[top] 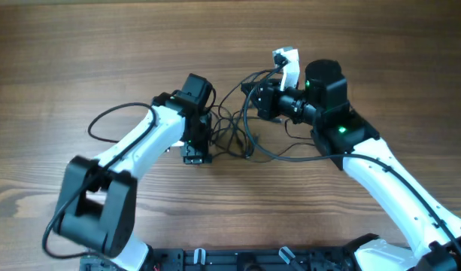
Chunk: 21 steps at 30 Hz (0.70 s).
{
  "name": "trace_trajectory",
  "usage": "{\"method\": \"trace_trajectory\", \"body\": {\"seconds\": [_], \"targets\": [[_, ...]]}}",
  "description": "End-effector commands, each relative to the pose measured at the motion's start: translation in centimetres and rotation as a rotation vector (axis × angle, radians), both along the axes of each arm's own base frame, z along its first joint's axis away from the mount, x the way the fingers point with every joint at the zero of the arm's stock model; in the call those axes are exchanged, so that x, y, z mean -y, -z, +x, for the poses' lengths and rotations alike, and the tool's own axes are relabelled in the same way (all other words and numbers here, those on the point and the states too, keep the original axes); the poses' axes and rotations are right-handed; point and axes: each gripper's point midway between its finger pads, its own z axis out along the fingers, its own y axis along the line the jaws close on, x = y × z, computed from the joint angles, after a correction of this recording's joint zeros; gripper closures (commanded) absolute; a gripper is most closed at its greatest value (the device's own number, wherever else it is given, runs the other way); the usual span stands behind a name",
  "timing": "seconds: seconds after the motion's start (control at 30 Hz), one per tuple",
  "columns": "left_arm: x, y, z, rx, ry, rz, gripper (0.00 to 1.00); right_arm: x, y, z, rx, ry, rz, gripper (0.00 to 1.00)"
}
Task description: Untangle cables
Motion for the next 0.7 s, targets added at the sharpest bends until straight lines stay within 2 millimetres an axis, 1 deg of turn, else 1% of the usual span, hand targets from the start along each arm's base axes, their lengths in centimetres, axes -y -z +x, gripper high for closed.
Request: {"method": "trace_trajectory", "body": {"seconds": [0.0,0.03,0.07,0.1,0.13,0.17,0.23,0.3,0.33,0.37,0.4,0.47,0.53,0.6,0.63,0.67], "targets": [[-0.2,1.9,0.2,-0.028,-0.013,0.038,0.41,1.0,-6.7,1.4,0.099,0.036,0.021,0.95],[-0.2,2.1,0.3,-0.026,-0.011,0.038,0.53,1.3,-7.7,1.5,0.095,0.042,0.019,0.95],[-0.4,2.5,0.6,-0.019,-0.012,0.053,0.69,1.6,-8.6,1.5,0.095,0.049,0.018,0.95],[-1.0,2.8,0.9,-0.003,-0.015,0.092,0.83,2.0,-10.1,1.6,0.101,0.059,0.02,0.95],[-1.9,2.9,1.3,0.018,-0.02,0.147,0.9,2.6,-12.1,1.6,0.12,0.067,0.022,0.95],[-2.8,2.9,1.7,0.039,-0.025,0.195,0.93,3.2,-14.0,1.4,0.152,0.062,0.032,0.95],[-4.1,2.8,2.2,0.07,-0.009,0.263,0.96,4.3,-17.2,1.0,0.195,0.056,0.06,0.95],[-5.3,2.7,2.5,0.083,0.011,0.319,0.96,6.0,-20.9,0.6,0.267,0.052,0.097,0.95],[-6.0,2.6,2.5,0.082,0.026,0.342,0.96,8.0,-22.8,1.0,0.323,0.103,0.092,0.95],[-6.5,2.6,2.2,0.067,0.024,0.356,0.96,9.7,-23.8,1.5,0.36,0.15,0.077,0.95],[-7.0,2.6,1.9,0.049,0.018,0.37,0.96,11.8,-24.6,2.1,0.395,0.204,0.06,0.95],[-8.0,2.5,1.5,0.027,0.011,0.4,0.96,15.0,-25.2,3.1,0.427,0.284,0.042,0.95],[-9.1,2.4,1.0,0.008,0.005,0.44,0.96,19.3,-25.6,4.0,0.452,0.394,0.017,0.95],[-9.8,2.2,0.7,-0.009,0.003,0.47,0.93,23.5,-25.7,4.6,0.466,0.516,-0.017,0.95],[-10.0,2.2,0.5,-0.015,0.003,0.476,0.9,26.6,-25.6,4.9,0.472,0.621,-0.059,0.95],[-10.1,2.2,0.4,-0.021,0.003,0.478,0.88,29.1,-25.3,5.1,0.476,0.704,-0.109,0.95]]}}
